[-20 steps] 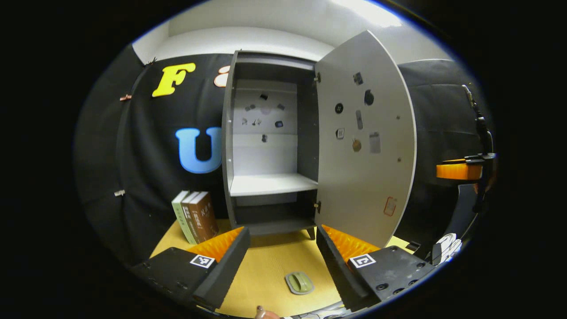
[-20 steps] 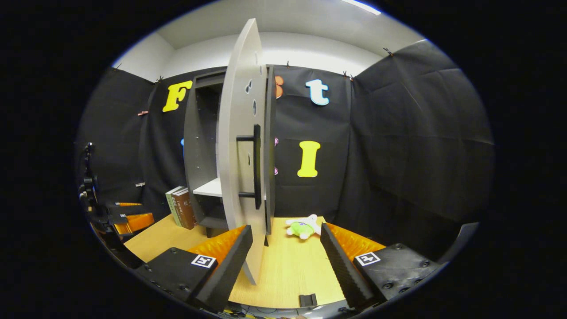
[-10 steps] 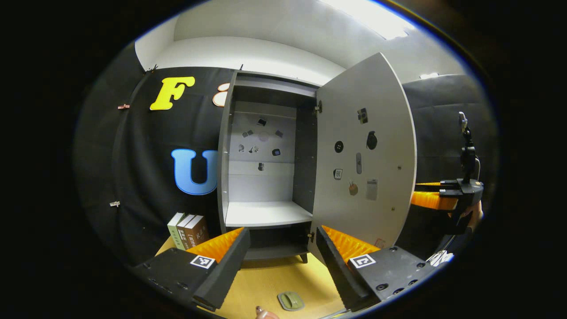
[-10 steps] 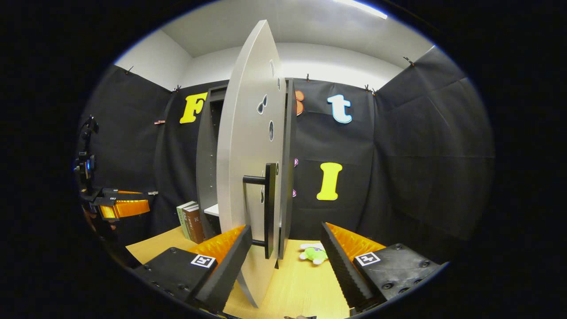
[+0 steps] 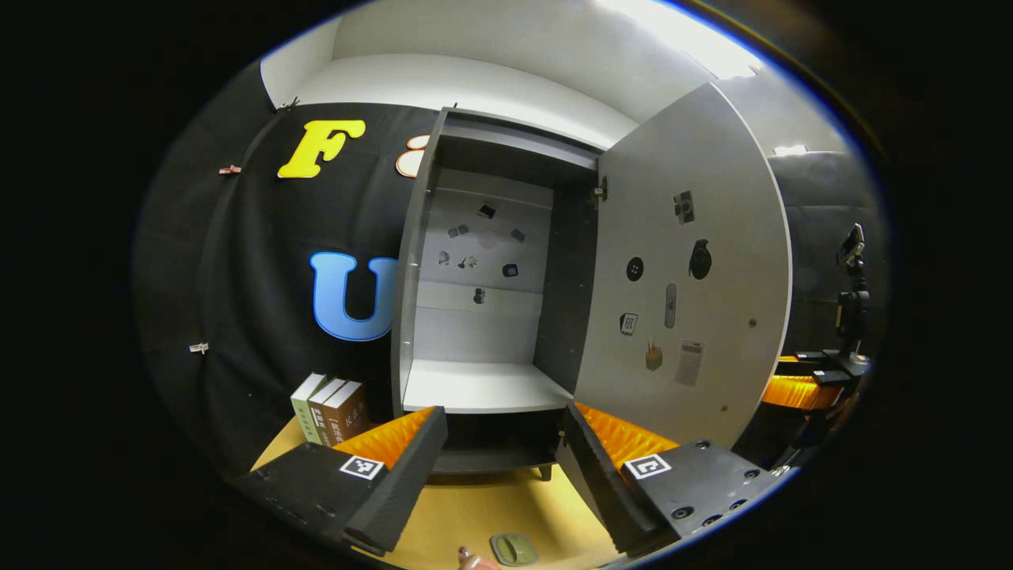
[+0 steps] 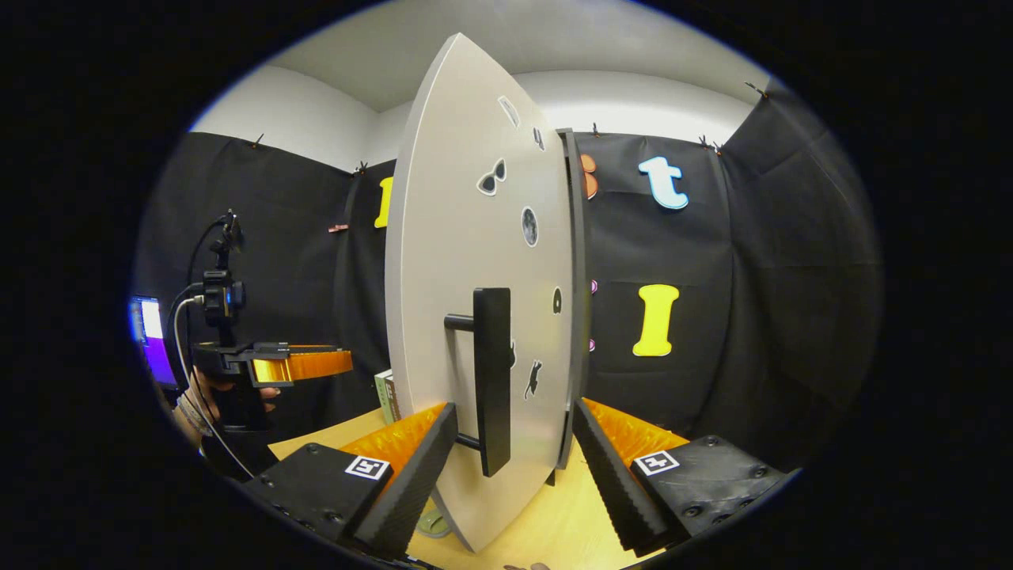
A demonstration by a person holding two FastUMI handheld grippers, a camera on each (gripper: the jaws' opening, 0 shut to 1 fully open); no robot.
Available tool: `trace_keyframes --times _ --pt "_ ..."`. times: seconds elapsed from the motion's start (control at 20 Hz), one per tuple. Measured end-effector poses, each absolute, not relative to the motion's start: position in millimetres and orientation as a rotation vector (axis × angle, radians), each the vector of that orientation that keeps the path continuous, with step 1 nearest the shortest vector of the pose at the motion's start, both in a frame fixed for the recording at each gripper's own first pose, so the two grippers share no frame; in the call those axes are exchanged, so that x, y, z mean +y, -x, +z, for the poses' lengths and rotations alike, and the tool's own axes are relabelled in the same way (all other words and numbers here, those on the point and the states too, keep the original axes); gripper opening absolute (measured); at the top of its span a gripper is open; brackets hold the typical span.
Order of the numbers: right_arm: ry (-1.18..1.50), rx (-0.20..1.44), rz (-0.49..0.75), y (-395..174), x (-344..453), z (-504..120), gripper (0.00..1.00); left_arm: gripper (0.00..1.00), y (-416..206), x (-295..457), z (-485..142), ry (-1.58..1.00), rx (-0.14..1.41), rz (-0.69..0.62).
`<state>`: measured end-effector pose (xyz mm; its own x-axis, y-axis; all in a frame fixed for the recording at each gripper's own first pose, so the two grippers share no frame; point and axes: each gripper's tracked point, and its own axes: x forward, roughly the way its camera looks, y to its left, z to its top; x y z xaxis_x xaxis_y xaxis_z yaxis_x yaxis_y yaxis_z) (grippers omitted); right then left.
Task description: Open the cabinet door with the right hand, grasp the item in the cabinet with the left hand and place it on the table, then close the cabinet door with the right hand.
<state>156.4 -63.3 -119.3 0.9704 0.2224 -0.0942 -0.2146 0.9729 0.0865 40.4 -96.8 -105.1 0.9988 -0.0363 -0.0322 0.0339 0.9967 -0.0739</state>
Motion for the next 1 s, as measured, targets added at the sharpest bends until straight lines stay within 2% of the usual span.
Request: trace_keyframes --times 0.35,0.6,0.8,1.0 --pt "-0.090 0.081 0.031 -158.4 -33.2 -121.3 0.96 0.95 -27.6 -39.8 -103.7 -0.011 0.079 -0.107" --pt "-0.077 0.062 -0.022 -172.2 3.6 -121.7 0.96 0.94 -14.9 -3.5 -107.2 -0.031 0.096 -0.138" --pt "-0.092 0.071 0.018 -197.3 44.1 -124.2 0.96 0.94 -7.6 11.0 -108.8 -0.015 0.097 -0.150" --pt "-0.189 0.073 0.145 -219.0 96.8 -118.5 0.97 0.95 -2.6 26.7 -103.7 -0.033 0.080 -0.104"
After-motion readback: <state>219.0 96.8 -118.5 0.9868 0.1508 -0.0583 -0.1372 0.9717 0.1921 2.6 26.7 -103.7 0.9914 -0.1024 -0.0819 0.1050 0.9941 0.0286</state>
